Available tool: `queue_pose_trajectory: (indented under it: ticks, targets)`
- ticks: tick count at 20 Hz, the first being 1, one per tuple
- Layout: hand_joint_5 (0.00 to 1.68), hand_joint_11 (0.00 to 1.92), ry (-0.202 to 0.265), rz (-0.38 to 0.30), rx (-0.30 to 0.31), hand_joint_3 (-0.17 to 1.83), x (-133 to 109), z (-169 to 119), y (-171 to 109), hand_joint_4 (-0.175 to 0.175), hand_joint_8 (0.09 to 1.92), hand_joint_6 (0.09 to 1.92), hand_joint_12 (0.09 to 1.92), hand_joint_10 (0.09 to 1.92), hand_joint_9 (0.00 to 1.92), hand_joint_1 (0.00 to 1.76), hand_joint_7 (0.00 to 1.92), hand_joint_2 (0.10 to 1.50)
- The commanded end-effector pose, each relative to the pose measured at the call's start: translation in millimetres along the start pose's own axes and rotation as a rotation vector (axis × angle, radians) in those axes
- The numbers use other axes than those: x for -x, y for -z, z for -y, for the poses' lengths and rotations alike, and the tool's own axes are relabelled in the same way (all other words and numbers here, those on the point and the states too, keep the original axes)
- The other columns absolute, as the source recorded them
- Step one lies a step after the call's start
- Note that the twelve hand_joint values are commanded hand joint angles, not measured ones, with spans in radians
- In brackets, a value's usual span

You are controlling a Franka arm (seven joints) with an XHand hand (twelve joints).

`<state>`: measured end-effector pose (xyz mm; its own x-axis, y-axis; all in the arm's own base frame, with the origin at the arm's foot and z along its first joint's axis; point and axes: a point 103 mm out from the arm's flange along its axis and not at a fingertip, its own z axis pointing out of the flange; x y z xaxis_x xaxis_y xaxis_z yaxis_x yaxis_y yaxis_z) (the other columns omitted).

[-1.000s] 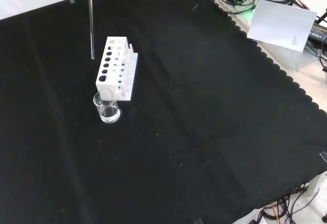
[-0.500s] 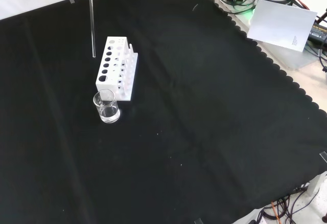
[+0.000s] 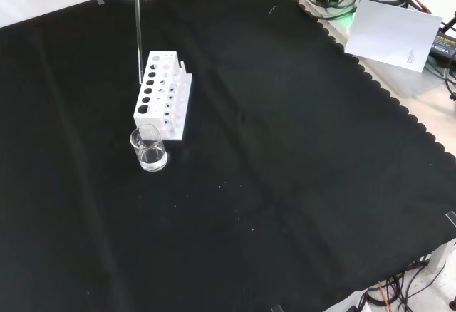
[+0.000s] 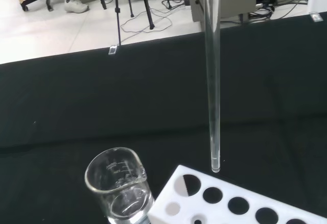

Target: Put the glass rod back on the white test tube rack.

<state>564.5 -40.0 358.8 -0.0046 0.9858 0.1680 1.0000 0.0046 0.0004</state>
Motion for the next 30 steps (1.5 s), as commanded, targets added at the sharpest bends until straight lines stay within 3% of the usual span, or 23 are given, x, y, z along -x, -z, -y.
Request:
queue_pose_trajectory:
  ticks: [1, 30]
  targets:
    - [1.37, 1.34, 0.021, 0.001, -0.006, -0.17, -11.1, 2.1, -5.5, -0.175, 0.99, 0.09, 0.66, 0.67, 1.71, 1.31, 1.2, 1.1]
    - [1.37, 1.34, 0.01, -0.021, -0.055, -0.17, 6.4, -12.2, -38.0, -0.175, 0.99, 0.09, 0.66, 0.68, 1.71, 1.31, 1.19, 1.1]
